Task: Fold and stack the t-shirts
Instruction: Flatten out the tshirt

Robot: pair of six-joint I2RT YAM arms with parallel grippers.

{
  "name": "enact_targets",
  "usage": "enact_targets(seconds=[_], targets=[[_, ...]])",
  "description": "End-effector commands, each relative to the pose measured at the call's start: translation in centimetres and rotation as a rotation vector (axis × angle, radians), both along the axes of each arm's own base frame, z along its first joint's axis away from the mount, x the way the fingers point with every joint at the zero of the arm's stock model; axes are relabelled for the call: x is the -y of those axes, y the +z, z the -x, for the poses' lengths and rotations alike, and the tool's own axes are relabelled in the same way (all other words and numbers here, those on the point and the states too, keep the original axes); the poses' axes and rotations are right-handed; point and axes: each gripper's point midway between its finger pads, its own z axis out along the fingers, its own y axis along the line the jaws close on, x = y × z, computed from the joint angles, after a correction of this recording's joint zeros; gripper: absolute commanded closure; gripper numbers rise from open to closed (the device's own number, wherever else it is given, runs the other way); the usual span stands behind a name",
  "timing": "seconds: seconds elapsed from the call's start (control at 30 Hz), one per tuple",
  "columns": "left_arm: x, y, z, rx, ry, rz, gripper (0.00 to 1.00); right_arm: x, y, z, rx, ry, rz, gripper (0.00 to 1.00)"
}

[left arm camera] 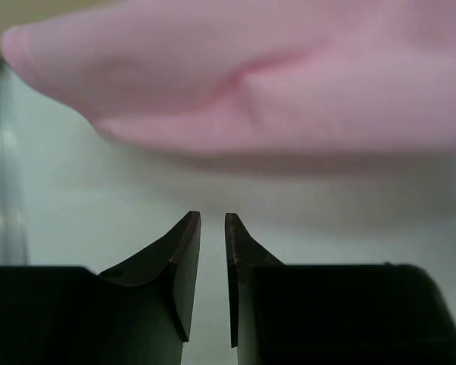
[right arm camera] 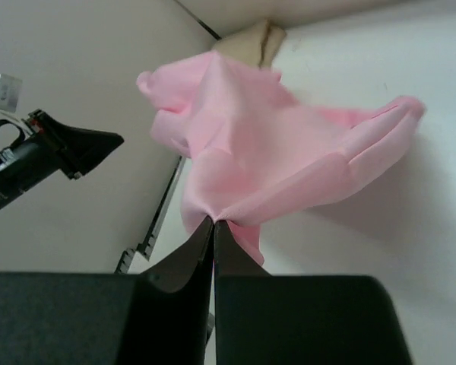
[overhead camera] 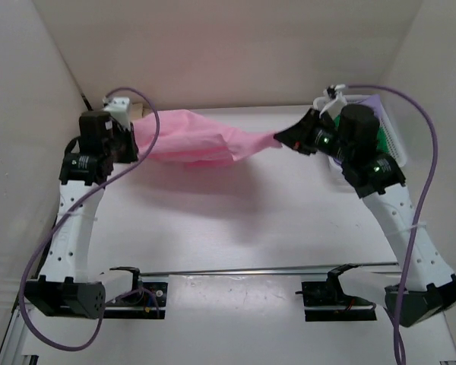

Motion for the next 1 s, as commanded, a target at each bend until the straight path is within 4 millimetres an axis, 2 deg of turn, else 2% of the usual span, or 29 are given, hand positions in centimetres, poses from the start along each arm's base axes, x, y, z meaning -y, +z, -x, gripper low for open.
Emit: enact_targets(seconds=[0.0,0.03,0.07,0.1,0.13,0.17,0.2,0.23,0.3,0.33,0.4,0.43,0.5,0.53,0.57,0.6,0.63,0.67,0.7,0.73,0.77,0.8,0.83,0.9,0.93,0.97], targets=[[3.5,-9.5,8.1,-0.394,-0.174,0.114,0.69,0.6,-10.9,1.6,-0.252,-0.011,0.100,1.00],[4.0,-11.2,9.9,-0.473,-0.194,0.138,0.62,0.7,-12.4,2.9,-0.285,-0.004,0.101,1.00],[4.2,-14.4,12.4,-0.607,-0.201,0.162,0.60,1.2,-17.1,4.2,-0.399,-0.014,0.131,1.00],[4.1,-15.8,14.6,-0.692,-0.194,0.166,0.57,1.5,-18.9,5.3,-0.440,-0.012,0.134,1.00],[3.5,-17.0,15.4,-0.726,-0.167,0.152,0.55,1.8,-20.9,6.1,-0.488,-0.017,0.148,1.00],[2.6,-19.5,16.4,-0.781,-0.130,0.128,0.48,2.7,-23.0,6.6,-0.535,-0.061,0.175,1.00],[1.5,-20.6,16.2,-0.778,-0.087,0.095,0.44,3.5,-26.2,7.8,-0.600,-0.075,0.214,1.00],[-0.8,-21.2,14.3,-0.710,0.007,0.027,0.42,3.9,-27.3,8.3,-0.617,-0.087,0.229,1.00],[-3.6,-22.8,13.1,-0.699,0.118,-0.045,0.39,4.8,-29.4,9.0,-0.667,-0.120,0.253,1.00],[-4.7,-23.0,11.9,-0.672,0.161,-0.047,0.39,4.8,-29.4,9.0,-0.667,-0.120,0.253,1.00],[-5.6,-23.1,10.3,-0.667,0.194,-0.036,0.39,4.9,-29.5,8.9,-0.665,-0.128,0.257,1.00],[-6.1,-23.5,8.8,-0.678,0.206,-0.012,0.39,5.1,-29.5,8.8,-0.656,-0.130,0.268,1.00],[-6.0,-23.9,7.3,-0.707,0.195,0.019,0.34,5.1,-29.6,8.8,-0.650,-0.126,0.275,1.00],[-5.5,-25.4,6.4,-0.768,0.169,0.053,0.31,5.2,-29.6,8.7,-0.648,-0.134,0.279,1.00],[-5.2,-25.6,5.4,-0.776,0.154,0.072,0.30,5.1,-29.2,8.5,-0.639,-0.134,0.274,1.00],[-5.0,-24.7,3.2,-0.742,0.135,0.094,0.28,5.2,-29.2,8.5,-0.633,-0.129,0.280,1.00],[-4.5,-24.8,2.1,-0.743,0.113,0.121,0.26,5.6,-29.4,8.4,-0.635,-0.141,0.291,1.00],[-3.5,-26.3,1.2,-0.788,0.074,0.178,0.24,5.7,-29.5,8.6,-0.643,-0.141,0.296,1.00],[-3.4,-25.4,-1.2,-0.746,0.055,0.194,0.22,5.7,-29.6,8.6,-0.638,-0.136,0.302,1.00],[-3.1,-25.5,-2.3,-0.743,0.040,0.213,0.21,5.9,-29.7,8.7,-0.645,-0.144,0.311,1.00],[-2.9,-25.8,-4.2,-0.736,0.021,0.235,0.21,6.2,-30.1,8.8,-0.664,-0.153,0.317,1.00],[-3.0,-25.9,-5.2,-0.732,0.021,0.235,0.20,6.2,-30.1,8.8,-0.664,-0.153,0.317,1.00],[-3.0,-27.2,-6.1,-0.746,0.021,0.223,0.20,6.4,-30.2,8.9,-0.671,-0.160,0.327,1.00],[-3.7,-26.7,-8.7,-0.697,0.031,0.200,0.18,6.5,-30.3,9.1,-0.679,-0.160,0.331,1.00],[-4.2,-28.1,-9.2,-0.721,0.049,0.184,0.17,6.7,-30.5,9.2,-0.686,-0.169,0.341,1.00],[-4.1,-28.5,-9.8,-0.723,0.050,0.168,0.17,6.9,-30.6,9.1,-0.684,-0.177,0.346,1.00]])
